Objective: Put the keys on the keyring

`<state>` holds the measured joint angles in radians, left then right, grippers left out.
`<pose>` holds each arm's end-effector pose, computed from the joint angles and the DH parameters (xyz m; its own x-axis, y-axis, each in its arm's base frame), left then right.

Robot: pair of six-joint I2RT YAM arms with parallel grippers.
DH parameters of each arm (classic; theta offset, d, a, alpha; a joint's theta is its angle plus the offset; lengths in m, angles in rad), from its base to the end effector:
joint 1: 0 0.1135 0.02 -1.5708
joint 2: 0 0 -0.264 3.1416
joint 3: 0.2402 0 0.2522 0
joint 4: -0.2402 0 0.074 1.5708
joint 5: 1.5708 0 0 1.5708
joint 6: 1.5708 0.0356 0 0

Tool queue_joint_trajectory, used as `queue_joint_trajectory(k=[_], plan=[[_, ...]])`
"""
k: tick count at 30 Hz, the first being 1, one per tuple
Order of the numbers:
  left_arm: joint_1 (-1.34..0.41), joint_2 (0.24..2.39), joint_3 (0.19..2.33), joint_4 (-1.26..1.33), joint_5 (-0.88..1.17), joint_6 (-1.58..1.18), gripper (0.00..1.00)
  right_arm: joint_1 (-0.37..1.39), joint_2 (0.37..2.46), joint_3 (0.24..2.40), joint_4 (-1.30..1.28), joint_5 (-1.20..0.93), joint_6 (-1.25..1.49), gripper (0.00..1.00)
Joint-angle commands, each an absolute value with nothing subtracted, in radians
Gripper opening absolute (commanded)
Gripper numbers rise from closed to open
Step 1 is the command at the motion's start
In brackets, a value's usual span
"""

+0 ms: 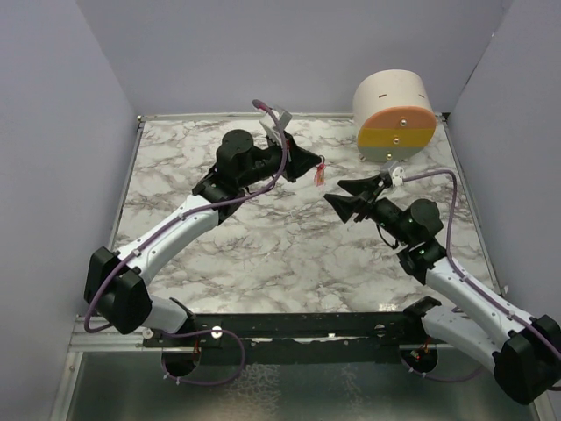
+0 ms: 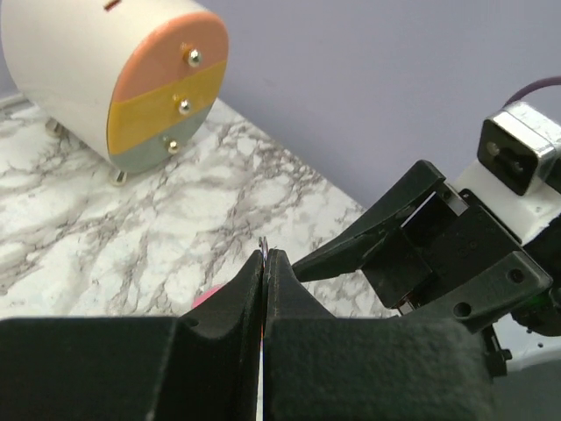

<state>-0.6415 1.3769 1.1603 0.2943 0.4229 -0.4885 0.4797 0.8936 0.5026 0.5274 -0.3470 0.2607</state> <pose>0.2536 -0.2076 0.3868 -0.3550 -0.2690 -0.8953 0.8005 0.4071 -0.4398 0.1811 0.1078 0.2960 -0.0724 0.2356 -0.9692 -0.7392 0.6397 0.2107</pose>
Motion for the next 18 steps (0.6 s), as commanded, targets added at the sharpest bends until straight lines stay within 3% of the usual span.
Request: queue_joint_trajectory(k=[1, 18], plan=[[-0.644, 1.429, 1.253, 0.038, 0.51, -0.386, 0.0, 0.483, 0.904, 0.478, 0.534, -0.412, 0.18, 0.57], [-0.695, 1.46, 1.328, -0.139, 0.558, -0.314, 0.0, 0.483, 0.963, 0.449, 0.629, -0.489, 0.17, 0.6]])
